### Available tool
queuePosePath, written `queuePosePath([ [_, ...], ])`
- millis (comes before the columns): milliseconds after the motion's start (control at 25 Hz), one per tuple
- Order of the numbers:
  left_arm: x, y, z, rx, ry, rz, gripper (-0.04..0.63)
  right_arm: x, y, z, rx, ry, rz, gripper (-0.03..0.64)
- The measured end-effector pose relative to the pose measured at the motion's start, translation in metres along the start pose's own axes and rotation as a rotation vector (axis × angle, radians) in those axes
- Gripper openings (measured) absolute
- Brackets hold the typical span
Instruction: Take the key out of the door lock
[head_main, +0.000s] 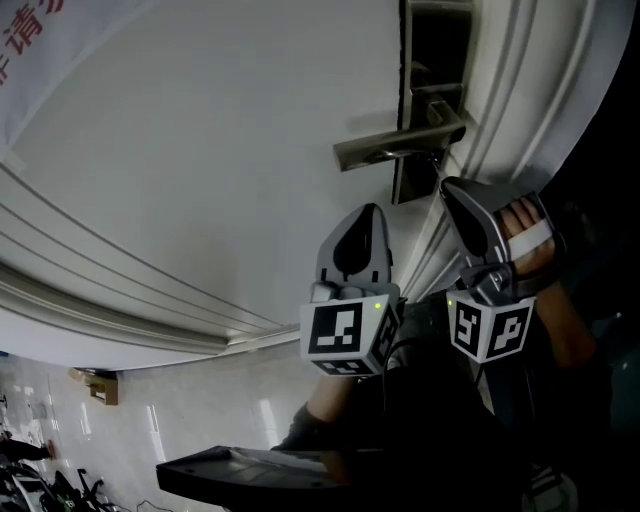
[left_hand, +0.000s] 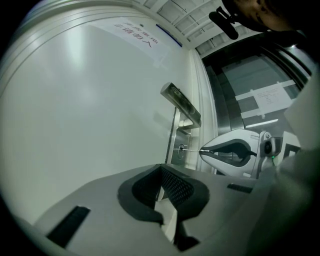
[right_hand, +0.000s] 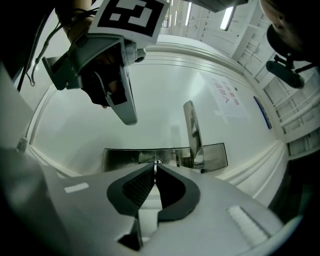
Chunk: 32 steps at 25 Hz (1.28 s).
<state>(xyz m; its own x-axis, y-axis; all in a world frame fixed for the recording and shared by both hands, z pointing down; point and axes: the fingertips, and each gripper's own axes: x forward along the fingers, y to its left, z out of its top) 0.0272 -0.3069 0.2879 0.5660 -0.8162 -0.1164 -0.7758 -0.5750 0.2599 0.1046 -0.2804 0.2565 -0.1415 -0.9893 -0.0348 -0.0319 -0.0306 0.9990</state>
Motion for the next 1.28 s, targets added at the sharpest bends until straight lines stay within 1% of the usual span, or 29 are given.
queuePosePath([
  [200, -0.003, 0.001, 0.003, 0.02, 0.006, 0.008, 0.0, -0.009, 0.001, 0.0, 0.134, -0.021, -0.017, 0.012],
  [280, -0.004, -0.001, 0.004, 0.021, 0.012, 0.001, 0.0, -0.013, -0.003, 0.0, 0.221, -0.029, -0.031, 0.012],
  [360, -0.005, 0.0, 0.004, 0.016, 0.021, 0.01, 0.0, -0.017, -0.01, 0.001, 0.338, -0.052, -0.05, 0.012],
  [480, -0.006, -0.005, 0.002, 0.038, 0.011, -0.018, 0.0, -0.022, -0.019, 0.003, 0.526, -0.105, -0.082, 0.012],
  [600, -0.007, -0.008, 0.0, 0.06, 0.013, -0.035, 0.0, -0.027, -0.024, 0.001, 0.689, -0.142, -0.087, 0.012],
  [800, -0.008, -0.01, -0.007, 0.078, 0.026, -0.044, 0.0, -0.033, -0.013, -0.007, 0.991, -0.17, -0.02, 0.012],
  [880, -0.008, -0.012, -0.008, 0.082, 0.028, -0.051, 0.0, -0.036, -0.01, -0.007, 1.08, -0.185, 0.003, 0.012],
  [960, -0.008, -0.014, -0.007, 0.084, 0.026, -0.057, 0.0, -0.037, -0.009, -0.006, 1.145, -0.202, 0.021, 0.012],
  [1040, -0.008, -0.015, -0.006, 0.082, 0.022, -0.059, 0.0, -0.039, -0.008, -0.007, 1.186, -0.213, 0.03, 0.012],
  [1280, -0.008, -0.016, -0.007, 0.086, 0.032, -0.063, 0.0, -0.04, -0.009, -0.01, 1.192, -0.21, 0.026, 0.012],
])
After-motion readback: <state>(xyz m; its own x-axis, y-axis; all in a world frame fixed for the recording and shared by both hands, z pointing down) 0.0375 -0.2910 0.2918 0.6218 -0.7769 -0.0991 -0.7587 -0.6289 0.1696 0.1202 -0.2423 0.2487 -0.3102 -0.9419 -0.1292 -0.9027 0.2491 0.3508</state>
